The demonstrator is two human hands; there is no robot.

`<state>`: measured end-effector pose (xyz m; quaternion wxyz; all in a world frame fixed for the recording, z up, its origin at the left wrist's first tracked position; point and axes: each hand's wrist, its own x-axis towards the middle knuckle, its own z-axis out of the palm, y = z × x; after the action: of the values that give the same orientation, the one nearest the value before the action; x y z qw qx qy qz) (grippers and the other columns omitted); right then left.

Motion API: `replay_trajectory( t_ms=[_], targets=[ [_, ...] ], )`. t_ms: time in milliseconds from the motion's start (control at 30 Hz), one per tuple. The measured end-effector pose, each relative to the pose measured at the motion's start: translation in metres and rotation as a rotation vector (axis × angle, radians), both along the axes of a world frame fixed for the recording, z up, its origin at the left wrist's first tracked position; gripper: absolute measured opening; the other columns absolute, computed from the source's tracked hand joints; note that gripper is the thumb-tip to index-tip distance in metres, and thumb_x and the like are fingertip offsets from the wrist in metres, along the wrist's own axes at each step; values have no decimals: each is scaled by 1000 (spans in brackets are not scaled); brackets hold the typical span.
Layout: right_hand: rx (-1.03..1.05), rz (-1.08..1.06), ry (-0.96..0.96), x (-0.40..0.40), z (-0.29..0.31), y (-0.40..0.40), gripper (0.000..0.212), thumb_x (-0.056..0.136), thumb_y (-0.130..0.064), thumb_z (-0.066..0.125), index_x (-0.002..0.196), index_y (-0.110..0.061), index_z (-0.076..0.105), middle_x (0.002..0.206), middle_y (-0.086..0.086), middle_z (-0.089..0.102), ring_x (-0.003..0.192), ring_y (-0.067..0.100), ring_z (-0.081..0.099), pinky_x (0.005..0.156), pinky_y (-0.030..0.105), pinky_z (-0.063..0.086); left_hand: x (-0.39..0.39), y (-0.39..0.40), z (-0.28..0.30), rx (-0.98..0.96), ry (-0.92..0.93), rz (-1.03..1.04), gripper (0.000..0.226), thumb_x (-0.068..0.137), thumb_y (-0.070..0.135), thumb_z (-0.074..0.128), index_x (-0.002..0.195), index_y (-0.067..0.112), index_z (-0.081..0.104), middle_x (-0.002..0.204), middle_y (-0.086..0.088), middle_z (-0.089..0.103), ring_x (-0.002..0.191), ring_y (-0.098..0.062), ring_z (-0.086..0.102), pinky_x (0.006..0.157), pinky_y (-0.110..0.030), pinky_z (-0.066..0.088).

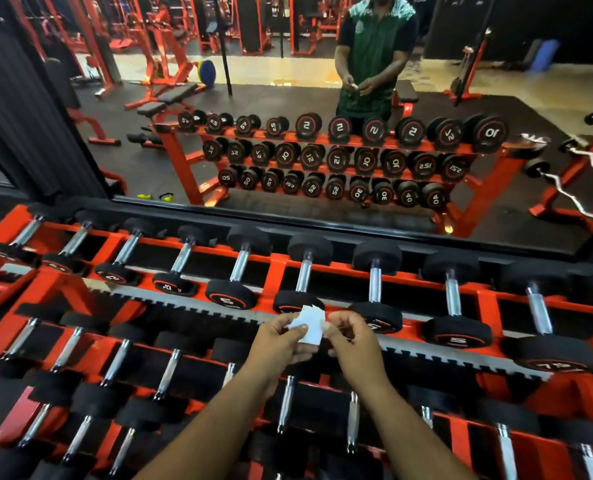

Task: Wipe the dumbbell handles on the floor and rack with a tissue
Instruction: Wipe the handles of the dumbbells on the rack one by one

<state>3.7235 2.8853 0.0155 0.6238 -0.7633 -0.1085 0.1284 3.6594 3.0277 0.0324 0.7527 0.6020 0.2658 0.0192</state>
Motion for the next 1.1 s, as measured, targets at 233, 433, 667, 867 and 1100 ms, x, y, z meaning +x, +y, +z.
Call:
replay_trajectory(
  t_ms=[233, 433, 667, 867, 1100],
  targets=[
    [144, 187, 225, 36, 2, -16, 20, 96, -6, 63, 107, -20, 74, 93, -3, 76, 82, 13, 72, 69, 33, 61, 25, -18, -12, 153, 49, -7, 11, 99, 16, 62, 109, 15, 68, 89, -6, 73, 69, -18, 65, 65, -35, 59],
    [85, 201, 80, 55, -13, -4, 24, 92, 4, 64, 94, -14, 79, 97, -2, 71, 83, 15, 70, 68, 29, 61, 36, 2, -17, 55, 4, -4, 19, 101, 14, 59, 116, 19, 69, 85, -3, 70, 62, -17, 61, 60, -35, 58],
    [-60, 276, -34, 70, -23, 29, 22, 96, -8, 63, 102, -22, 80, 103, -6, 68, 94, 14, 69, 73, 30, 61, 60, 49, -49, 110, -4, -48, 14, 96, 17, 70, 109, 14, 67, 99, -8, 72, 69, -13, 65, 60, -34, 57],
    [-233, 309, 190, 97, -28, 72, 26, 97, -14, 65, 123, -19, 69, 102, 0, 75, 91, 16, 73, 76, 31, 61, 86, 86, -83, 419, -126, -119, 31, 87, 28, 70, 107, 47, 58, 100, 9, 72, 91, -8, 68, 87, -32, 55],
    [-547, 270, -287, 154, -32, 94, 16, 91, -19, 66, 87, -32, 73, 87, -15, 73, 82, 3, 67, 77, 30, 54, 108, 92, -98, 971, -90, -88, 50, 92, 49, 64, 135, 26, 52, 135, 10, 55, 129, -13, 50, 109, -34, 40]
  ],
)
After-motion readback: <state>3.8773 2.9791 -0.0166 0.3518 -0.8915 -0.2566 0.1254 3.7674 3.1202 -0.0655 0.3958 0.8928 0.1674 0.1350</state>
